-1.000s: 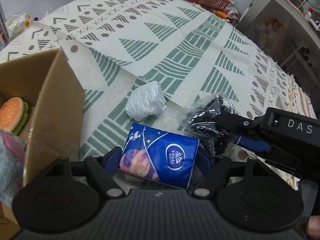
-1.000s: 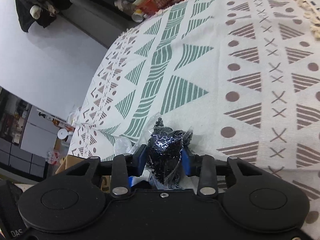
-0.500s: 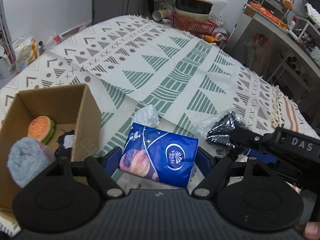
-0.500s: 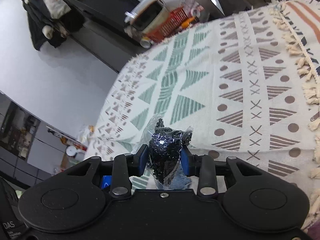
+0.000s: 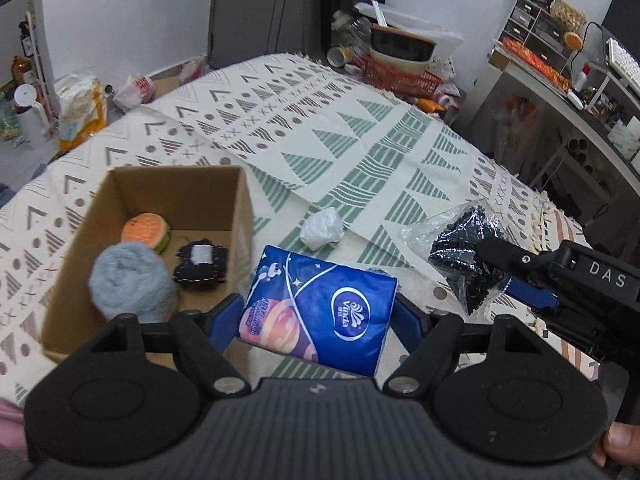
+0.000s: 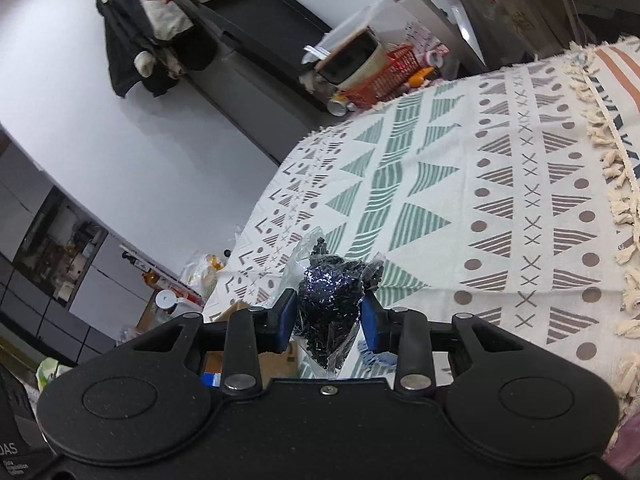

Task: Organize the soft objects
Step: 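Carry the tissue pack and black bag over the box with both tools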

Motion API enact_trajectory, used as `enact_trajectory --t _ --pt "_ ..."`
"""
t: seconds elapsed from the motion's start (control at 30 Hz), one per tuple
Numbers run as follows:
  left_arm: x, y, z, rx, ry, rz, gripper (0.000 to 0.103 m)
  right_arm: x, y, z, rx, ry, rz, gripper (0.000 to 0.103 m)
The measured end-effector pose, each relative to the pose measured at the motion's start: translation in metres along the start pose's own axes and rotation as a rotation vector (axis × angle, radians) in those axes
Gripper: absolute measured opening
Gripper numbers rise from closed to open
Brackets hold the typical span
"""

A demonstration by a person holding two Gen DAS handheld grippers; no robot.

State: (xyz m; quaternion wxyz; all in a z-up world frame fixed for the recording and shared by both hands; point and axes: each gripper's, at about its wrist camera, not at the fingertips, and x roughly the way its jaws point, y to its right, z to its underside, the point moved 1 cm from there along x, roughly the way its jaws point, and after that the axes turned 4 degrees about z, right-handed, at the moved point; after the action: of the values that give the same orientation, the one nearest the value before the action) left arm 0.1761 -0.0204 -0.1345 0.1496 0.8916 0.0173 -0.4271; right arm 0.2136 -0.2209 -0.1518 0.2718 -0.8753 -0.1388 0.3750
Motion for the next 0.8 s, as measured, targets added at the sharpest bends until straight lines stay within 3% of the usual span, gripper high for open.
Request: enact_trajectory --t 0.17,0.53,0.8 --pt "-0.019 -0.011 0.002 -0.013 0.023 -0.012 0.077 -0.014 -0.015 0.008 -0.047 0.042 0.035 0.033" --pt "-0.054 -0.042 -0.001 -0.043 0.065 -0.025 0.078 -0.03 -0.047 0.024 -0.098 0.076 0.028 0.033" --pt "-0.068 -0.07 -0.005 -0.081 0.085 -0.051 0.078 -0.025 -0.069 0.036 -0.11 0.059 0.024 0.033"
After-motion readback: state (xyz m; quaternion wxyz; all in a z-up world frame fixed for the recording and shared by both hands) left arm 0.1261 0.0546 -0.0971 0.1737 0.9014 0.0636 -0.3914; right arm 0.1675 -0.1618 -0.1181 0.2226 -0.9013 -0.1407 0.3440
